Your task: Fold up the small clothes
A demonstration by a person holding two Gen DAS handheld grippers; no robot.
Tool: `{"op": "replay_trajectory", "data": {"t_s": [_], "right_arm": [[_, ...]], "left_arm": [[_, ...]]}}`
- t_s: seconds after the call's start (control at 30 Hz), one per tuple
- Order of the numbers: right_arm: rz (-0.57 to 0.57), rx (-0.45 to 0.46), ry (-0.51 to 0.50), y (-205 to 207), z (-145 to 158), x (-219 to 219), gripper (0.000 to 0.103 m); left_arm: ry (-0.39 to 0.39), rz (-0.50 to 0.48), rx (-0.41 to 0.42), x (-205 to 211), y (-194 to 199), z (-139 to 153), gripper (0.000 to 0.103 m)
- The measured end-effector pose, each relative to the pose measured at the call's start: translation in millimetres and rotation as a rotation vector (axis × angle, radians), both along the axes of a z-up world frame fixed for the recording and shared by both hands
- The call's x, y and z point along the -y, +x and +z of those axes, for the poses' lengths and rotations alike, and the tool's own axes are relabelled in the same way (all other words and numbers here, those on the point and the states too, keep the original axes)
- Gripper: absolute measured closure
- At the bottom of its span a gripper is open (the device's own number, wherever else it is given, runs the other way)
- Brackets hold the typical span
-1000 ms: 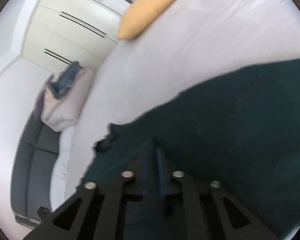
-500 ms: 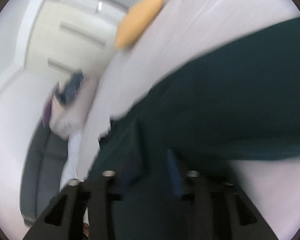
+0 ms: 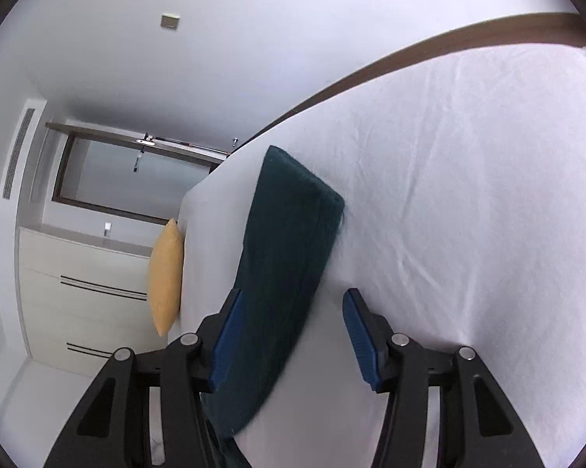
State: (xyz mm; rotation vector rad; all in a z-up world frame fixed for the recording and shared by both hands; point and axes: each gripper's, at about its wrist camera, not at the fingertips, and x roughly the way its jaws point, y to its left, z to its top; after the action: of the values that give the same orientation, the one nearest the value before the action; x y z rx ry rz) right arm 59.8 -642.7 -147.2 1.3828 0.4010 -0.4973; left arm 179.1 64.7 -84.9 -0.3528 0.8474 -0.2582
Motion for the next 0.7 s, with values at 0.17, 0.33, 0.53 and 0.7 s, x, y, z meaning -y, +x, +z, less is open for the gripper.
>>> {"op": "replay_trajectory", "data": {"t_s": [0.17, 0.33, 0.53, 0.7], "right_arm": [[-0.042, 0.032, 0.003, 33, -6, -14, 0.048], [-0.055, 0.052, -0.026, 41, 3, 2, 0.057], [0.017, -0.035, -0.089, 77, 21, 3, 0.092], [0.217, -0.093, -0.336, 157, 88, -55, 0.092]], "left_arm": [[0.007, -0.028, -0.005, 11, -11, -2, 0.028], [-0.001, -0.030, -0.006, 11, -12, -3, 0.028], [-0.042, -0.035, -0.013, -2, 1, -5, 0.028], [-0.100, -0.046, 0.004, -13, 26, 7, 0.028]]}}
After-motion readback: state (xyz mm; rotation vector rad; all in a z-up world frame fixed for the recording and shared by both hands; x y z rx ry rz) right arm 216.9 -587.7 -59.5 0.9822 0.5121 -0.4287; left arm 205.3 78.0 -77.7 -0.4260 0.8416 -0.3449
